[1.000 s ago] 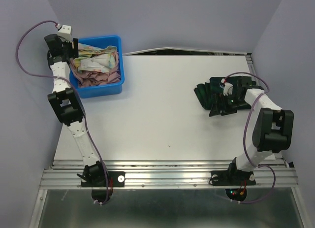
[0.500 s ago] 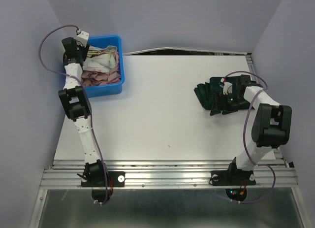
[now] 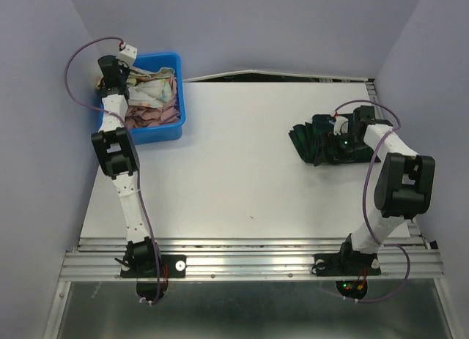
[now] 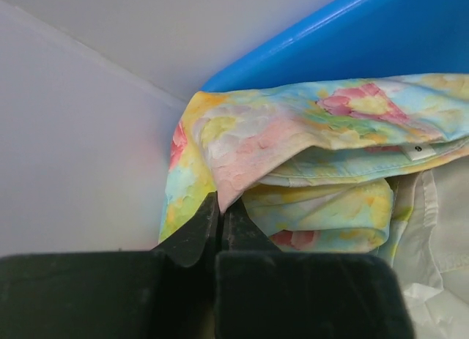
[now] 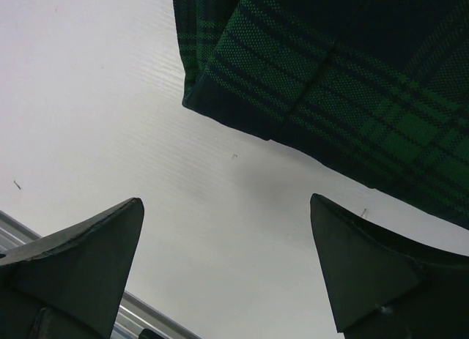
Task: Fold and stack the skirts
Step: Grab the skirt from the pile, then move the skirt to the center of the board
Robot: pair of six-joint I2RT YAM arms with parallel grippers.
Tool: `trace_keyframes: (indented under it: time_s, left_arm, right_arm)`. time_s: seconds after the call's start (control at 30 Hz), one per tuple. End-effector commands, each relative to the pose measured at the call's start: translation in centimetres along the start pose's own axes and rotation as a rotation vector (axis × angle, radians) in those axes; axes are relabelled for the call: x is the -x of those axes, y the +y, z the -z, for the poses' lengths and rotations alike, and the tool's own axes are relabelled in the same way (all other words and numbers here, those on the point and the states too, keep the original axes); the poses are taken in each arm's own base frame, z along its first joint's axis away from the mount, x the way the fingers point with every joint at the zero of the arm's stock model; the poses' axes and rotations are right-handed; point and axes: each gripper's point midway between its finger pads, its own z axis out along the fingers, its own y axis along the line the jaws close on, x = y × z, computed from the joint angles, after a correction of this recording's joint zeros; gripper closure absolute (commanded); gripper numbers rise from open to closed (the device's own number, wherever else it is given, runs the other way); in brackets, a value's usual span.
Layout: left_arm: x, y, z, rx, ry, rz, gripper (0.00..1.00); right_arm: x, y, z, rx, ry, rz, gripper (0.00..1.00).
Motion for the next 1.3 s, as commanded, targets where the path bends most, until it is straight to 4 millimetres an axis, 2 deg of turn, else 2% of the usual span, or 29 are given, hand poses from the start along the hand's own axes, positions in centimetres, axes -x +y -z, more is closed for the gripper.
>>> trace_keyframes:
  time_s: [0.0, 0.07, 0.1, 0.17, 0.23, 0.27, 0.3, 0.37, 0.4, 0.43, 0.47, 0.53, 0.57, 0.6, 0.63, 0.67, 0.7, 0.73, 0.77, 0.8, 0.87, 0.9, 0.93, 0.97, 1.03, 1.07, 1.17, 1.2, 1.27]
  left_arm:
    - [13.9, 7.6, 5.7, 0.14, -0.28, 0.059, 1.0]
    - [16.8, 8.3, 7.6, 0.136, -0.332, 0.075, 1.0]
    - [19.7, 8.8, 9.7, 0.128, -0.381, 0.078, 1.0]
    - [22.6, 9.2, 12.1, 0.127, -0.427, 0.07, 1.0]
    - [27.2, 10.3, 16.6, 0.128, -0.502, 0.063, 1.0]
    - [28.5, 9.5, 17.8, 0.104, -0.519, 0.063, 1.0]
    - [29.2, 10.1, 18.8, 0.109, -0.532, 0.067, 1.0]
    - [31.4, 9.6, 21.2, 0.087, -0.566, 0.069, 1.0]
    - [32.5, 9.6, 23.3, 0.075, -0.579, 0.064, 1.0]
    - [33.7, 8.6, 24.7, 0.049, -0.599, 0.06, 1.0]
    - [34.5, 8.7, 27.0, 0.038, -0.606, 0.05, 1.0]
    - [35.1, 8.4, 29.4, 0.015, -0.61, 0.042, 1.0]
    - [36.5, 6.1, 31.0, -0.039, -0.633, 0.039, 1.0]
    - [36.7, 5.7, 33.3, -0.065, -0.627, 0.027, 1.0]
    - [36.8, 5.1, 34.6, -0.079, -0.62, 0.026, 1.0]
    - [38.1, 4.4, 37.7, -0.103, -0.655, 0.032, 1.0]
    - [36.8, 2.1, 39.1, -0.17, -0.602, 0.039, 1.0]
    - [36.7, 2.0, 39.1, -0.174, -0.6, 0.051, 1.0]
    - [36.5, 1.0, 40.0, -0.209, -0.593, 0.056, 1.0]
    - [35.7, -1.1, 42.0, -0.27, -0.572, 0.081, 1.0]
    - [34.4, -3.5, 43.6, -0.346, -0.542, 0.102, 1.0]
    - [32.7, -6.0, 45.0, -0.421, -0.503, 0.125, 1.0]
    - [31.7, -7.1, 45.7, -0.454, -0.485, 0.112, 1.0]
    - [29.1, -9.4, 46.3, -0.518, -0.417, 0.137, 1.0]
    - [26.6, -12.5, 47.6, -0.612, -0.358, 0.151, 1.0]
    - [24.0, -14.2, 48.0, -0.644, -0.297, 0.155, 1.0]
    - [21.8, -15.5, 50.4, -0.709, -0.251, 0.228, 1.0]
    - [20.5, -16.4, 50.9, -0.738, -0.208, 0.27, 1.0]
    - [20.0, -15.8, 52.4, -0.746, -0.212, 0.32, 1.0]
  right_arm:
    - [1.8, 0.3, 1.4, -0.025, -0.052, 0.034, 0.0]
    - [2.2, 0.5, 2.0, -0.032, -0.071, 0.047, 0.0]
    - [2.4, 0.6, 2.2, -0.035, -0.081, 0.056, 0.0]
    - [2.7, 0.9, 2.9, -0.043, -0.102, 0.071, 0.0]
    - [3.1, 1.1, 3.6, -0.051, -0.123, 0.084, 0.0]
    - [3.3, 1.3, 3.8, -0.05, -0.132, 0.085, 0.0]
    - [3.4, 1.5, 4.0, -0.047, -0.138, 0.089, 0.0]
    - [3.8, 1.9, 4.6, -0.045, -0.157, 0.091, 0.0]
    - [4.0, 2.3, 5.1, -0.036, -0.17, 0.093, 0.0]
    - [4.2, 2.6, 5.5, -0.031, -0.182, 0.101, 0.0]
    - [4.8, 3.2, 6.0, -0.017, -0.202, 0.109, 0.0]
    - [5.3, 4.1, 7.1, -0.003, -0.235, 0.132, 0.0]
    - [5.5, 4.5, 7.5, 0.005, -0.248, 0.144, 0.0]
    - [6.0, 5.3, 8.2, 0.032, -0.272, 0.166, 0.0]
    - [6.2, 6.1, 9.1, 0.044, -0.293, 0.189, 0.0]
    - [6.3, 6.6, 9.6, 0.054, -0.308, 0.208, 0.0]
    - [6.4, 8.1, 10.7, 0.098, -0.338, 0.245, 0.0]
    - [6.4, 8.3, 11.1, 0.094, -0.349, 0.257, 0.0]
    - [6.4, 8.7, 11.5, 0.1, -0.361, 0.271, 0.0]
    - [6.3, 9.0, 11.8, 0.105, -0.368, 0.289, 0.0]
    - [6.0, 9.3, 12.3, 0.097, -0.374, 0.314, 0.0]
    - [5.5, 9.4, 12.6, 0.092, -0.363, 0.334, 0.0]
    - [5.2, 9.5, 12.6, 0.095, -0.352, 0.338, 0.0]
    - [4.9, 9.6, 12.7, 0.093, -0.344, 0.343, 0.0]
    - [3.9, 9.7, 12.6, 0.097, -0.32, 0.346, 0.0]
    - [3.5, 9.9, 12.8, 0.096, -0.321, 0.351, 0.0]
    - [2.3, 9.9, 12.5, 0.104, -0.295, 0.358, 0.0]
    - [1.9, 10.0, 12.4, 0.109, -0.284, 0.363, 0.0]
    - [1.1, 10.1, 12.0, 0.125, -0.261, 0.362, 0.0]
